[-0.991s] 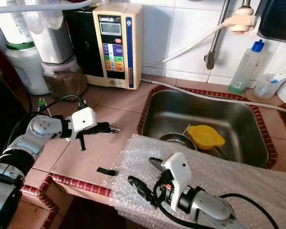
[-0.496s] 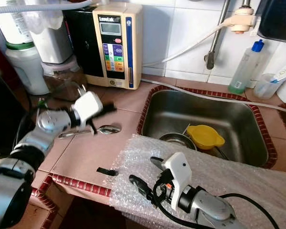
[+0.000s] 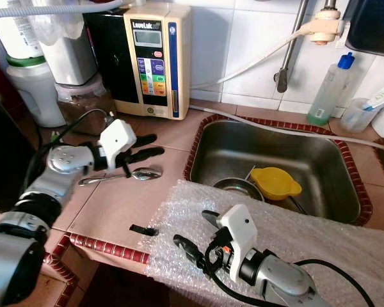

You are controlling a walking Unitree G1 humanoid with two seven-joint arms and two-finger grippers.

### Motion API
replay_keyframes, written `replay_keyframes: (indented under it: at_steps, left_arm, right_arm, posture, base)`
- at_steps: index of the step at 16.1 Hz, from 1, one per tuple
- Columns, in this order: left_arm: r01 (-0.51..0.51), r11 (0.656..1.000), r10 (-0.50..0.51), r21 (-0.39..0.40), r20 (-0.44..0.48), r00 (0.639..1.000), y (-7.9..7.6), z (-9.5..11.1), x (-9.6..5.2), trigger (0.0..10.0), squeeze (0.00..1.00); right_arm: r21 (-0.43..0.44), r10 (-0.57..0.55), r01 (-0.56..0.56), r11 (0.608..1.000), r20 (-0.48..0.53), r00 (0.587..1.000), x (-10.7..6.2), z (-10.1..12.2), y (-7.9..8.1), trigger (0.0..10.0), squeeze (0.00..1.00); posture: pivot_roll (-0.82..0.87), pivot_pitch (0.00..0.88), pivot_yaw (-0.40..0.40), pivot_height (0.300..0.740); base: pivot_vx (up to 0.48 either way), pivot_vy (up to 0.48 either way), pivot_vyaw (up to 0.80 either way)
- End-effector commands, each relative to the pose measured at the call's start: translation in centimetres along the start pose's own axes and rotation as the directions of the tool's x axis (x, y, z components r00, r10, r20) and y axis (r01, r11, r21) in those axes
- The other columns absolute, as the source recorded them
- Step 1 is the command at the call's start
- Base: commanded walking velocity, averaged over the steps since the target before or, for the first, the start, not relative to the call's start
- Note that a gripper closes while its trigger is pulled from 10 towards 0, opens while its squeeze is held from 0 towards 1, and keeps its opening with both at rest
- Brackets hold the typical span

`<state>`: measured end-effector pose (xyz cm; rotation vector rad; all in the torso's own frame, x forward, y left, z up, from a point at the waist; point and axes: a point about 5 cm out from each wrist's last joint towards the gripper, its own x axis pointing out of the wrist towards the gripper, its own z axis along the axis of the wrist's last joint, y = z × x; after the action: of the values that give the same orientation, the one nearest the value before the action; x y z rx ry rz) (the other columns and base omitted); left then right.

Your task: Kitchen organization

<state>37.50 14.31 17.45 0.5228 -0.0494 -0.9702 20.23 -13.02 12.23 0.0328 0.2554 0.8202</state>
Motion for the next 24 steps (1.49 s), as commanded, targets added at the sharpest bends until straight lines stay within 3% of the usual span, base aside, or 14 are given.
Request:
replay_keyframes:
  at_steps: [1, 5, 8, 22, 23, 24]
  left_arm:
    - [0.008, 0.998, -0.006, 0.064, -0.029, 1.000, 0.9, 0.5, -0.5, 10.0, 1.00]
    - [0.074, 0.996, -0.070, 0.042, -0.088, 0.994, 0.6, -0.3, -0.9, 10.0, 1.00]
    - [0.118, 0.992, -0.110, 0.049, -0.137, 0.984, -0.4, -1.5, -0.8, 10.0, 1.00]
    - [0.111, 0.993, -0.119, -0.046, -0.248, 0.962, -2.2, -4.1, -0.6, 10.0, 1.00]
    - [0.149, 0.984, -0.169, -0.093, -0.264, 0.949, -2.6, -4.4, -0.6, 10.0, 0.60]
    - [0.157, 0.984, -0.175, -0.088, -0.277, 0.945, -2.7, -4.6, -0.6, 10.0, 0.32]
  right_arm:
    - [-0.019, 0.006, -0.006, 1.000, 0.008, 1.000, -0.1, 0.3, 0.2, 10.0, 0.55]
    - [-0.013, 0.009, -0.009, 1.000, 0.011, 1.000, 0.1, 0.2, 0.4, 10.0, 0.55]
    - [-0.016, 0.010, -0.010, 1.000, 0.011, 1.000, 0.2, 0.2, 0.5, 10.0, 0.54]
    - [-0.019, 0.007, -0.007, 1.000, -0.001, 1.000, -0.1, 0.0, 0.7, 10.0, 0.54]
    - [-0.019, 0.006, -0.006, 1.000, -0.003, 1.000, -0.1, 0.0, 0.7, 10.0, 0.54]
    - [-0.018, 0.006, -0.006, 1.000, -0.003, 1.000, -0.1, 0.0, 0.8, 10.0, 0.54]
  posture:
    - [0.04, 0.036, 0.055, 0.740]
    - [0.05, 0.039, 0.062, 0.740]
    - [0.04, 0.038, 0.063, 0.740]
    - [0.02, 0.047, 0.065, 0.740]
    - [0.02, 0.049, 0.064, 0.740]
    - [0.02, 0.049, 0.065, 0.740]
  base:
    - [0.000, 0.000, 0.00]
    - [0.000, 0.000, 0.00]
    - [0.000, 0.000, 0.00]
    - [0.000, 0.000, 0.00]
    - [0.000, 0.000, 0.00]
    - [0.000, 0.000, 0.00]
